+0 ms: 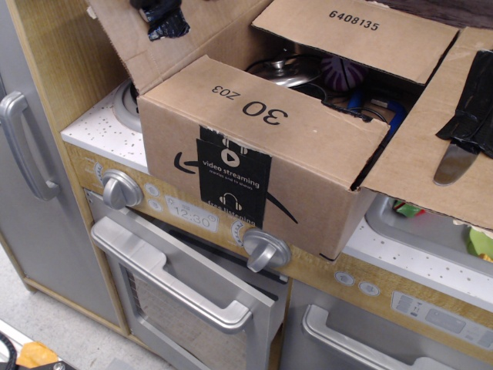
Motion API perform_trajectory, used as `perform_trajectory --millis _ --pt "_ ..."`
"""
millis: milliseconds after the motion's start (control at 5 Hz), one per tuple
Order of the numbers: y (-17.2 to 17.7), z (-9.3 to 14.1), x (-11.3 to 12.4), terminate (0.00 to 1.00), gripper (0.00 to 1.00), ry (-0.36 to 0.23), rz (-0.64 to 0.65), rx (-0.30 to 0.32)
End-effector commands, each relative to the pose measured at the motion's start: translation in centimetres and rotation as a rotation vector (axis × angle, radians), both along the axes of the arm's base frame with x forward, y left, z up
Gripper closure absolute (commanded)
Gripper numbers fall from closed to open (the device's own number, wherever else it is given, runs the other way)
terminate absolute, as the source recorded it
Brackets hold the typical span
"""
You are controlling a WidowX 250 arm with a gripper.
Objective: Open large4fbox flaps
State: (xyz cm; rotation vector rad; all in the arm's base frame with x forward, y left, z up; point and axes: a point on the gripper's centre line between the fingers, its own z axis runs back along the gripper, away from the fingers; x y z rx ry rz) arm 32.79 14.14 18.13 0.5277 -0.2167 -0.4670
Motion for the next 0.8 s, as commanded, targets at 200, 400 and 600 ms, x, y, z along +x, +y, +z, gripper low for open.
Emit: perform_trajectory --millis 200,400,600 --pt "2.3 -3.8 1.1 0.0 0.0 -0.012 -0.017 -0.207" --pt "2.1 -5.3 1.3 0.0 0.0 -0.009 -0.028 -0.273" --pt "1.5 -5.4 1.6 1.0 0.0 0.013 -0.014 -0.303"
